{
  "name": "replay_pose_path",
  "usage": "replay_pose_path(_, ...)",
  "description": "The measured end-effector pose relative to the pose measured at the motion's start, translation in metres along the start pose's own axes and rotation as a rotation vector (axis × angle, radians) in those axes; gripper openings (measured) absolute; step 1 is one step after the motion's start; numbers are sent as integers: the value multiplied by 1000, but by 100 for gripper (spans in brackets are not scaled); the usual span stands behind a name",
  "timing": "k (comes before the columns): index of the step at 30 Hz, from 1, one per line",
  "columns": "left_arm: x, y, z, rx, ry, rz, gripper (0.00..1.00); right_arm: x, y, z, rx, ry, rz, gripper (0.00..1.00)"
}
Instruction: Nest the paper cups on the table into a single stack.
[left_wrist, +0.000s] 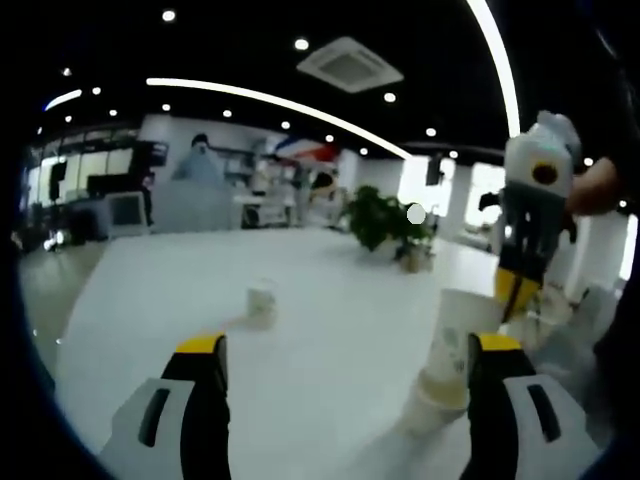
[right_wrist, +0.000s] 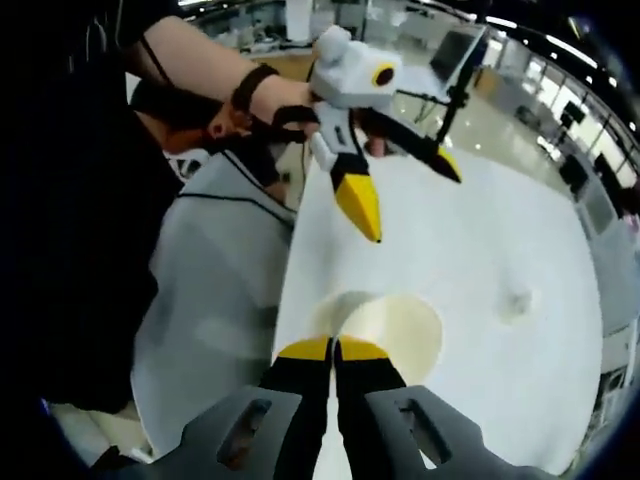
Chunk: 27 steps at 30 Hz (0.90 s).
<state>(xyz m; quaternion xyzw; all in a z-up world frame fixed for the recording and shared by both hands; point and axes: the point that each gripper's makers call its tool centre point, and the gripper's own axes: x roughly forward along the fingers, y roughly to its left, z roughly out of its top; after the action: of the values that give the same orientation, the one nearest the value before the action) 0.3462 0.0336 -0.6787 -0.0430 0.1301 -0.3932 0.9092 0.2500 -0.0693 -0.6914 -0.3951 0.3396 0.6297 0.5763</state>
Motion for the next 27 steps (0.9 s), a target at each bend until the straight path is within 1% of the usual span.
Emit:
replay_pose_path(8,-1,0,1,-3,-1,3,98,17,4,-8,-19,58,17,0)
replay_pose_path(13,0,1,1,-7,0,5,98,27,4,-11,-29,78,24,0)
replay_pose_path(15,0,0,0,-6,1,5,98,30,4,-12,-28,82,29,0)
replay_pose_path(21,-1,3,-2,-11,1,13,98,39,2,-15,15,84,44,0)
replay_pose_path(27,-1,3,-3,-15,1,12,98,46,4,-16,12,94,54,0)
